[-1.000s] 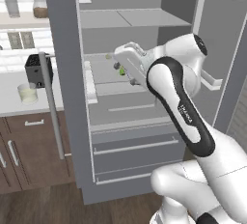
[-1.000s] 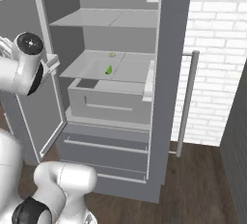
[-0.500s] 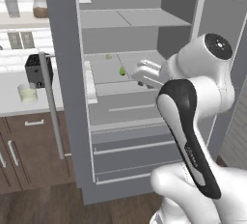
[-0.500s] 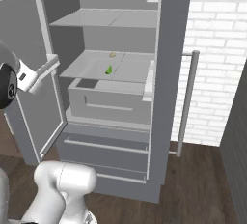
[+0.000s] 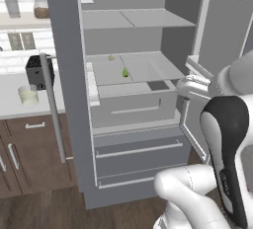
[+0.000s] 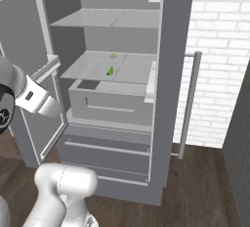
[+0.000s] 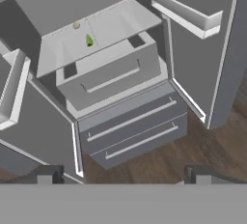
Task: Grab a lemon wedge from the fridge and one ice cube from the ice bowl, and put them in the glass of lemonade.
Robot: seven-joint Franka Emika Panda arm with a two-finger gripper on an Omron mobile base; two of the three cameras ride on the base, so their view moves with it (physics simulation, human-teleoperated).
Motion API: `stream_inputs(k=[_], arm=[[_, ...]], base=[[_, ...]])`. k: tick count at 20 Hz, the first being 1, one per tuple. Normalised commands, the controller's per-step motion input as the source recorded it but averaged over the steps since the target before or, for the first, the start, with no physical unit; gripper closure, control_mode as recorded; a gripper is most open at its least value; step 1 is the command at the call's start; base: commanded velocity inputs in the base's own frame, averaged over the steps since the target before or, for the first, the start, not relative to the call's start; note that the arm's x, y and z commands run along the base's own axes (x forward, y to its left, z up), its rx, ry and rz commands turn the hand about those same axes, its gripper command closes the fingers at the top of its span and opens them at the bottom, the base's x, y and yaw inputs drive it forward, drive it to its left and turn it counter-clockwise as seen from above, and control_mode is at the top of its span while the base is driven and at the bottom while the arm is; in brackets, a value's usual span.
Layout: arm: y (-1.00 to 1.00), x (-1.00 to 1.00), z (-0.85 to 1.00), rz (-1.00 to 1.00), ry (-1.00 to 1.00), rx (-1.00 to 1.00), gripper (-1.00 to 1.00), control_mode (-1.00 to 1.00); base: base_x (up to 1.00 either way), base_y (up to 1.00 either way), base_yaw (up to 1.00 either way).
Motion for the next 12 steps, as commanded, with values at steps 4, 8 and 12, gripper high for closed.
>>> stream_inputs(k=[4,8,12], arm=[[-0.27,-0.38,0.15,0.02,0.11,0.0,-1.0,-1.0],[0.02,-0.32,0.02,0.04,0.06,-0.02,-1.0,-1.0],[0.08,-0.12,-0.16,0.06,0.06,-0.01,-1.0,-1.0]], base=[[0.0,0.0,0.0],[0.0,0.0,0.0],[0.0,0.0,0.0]])
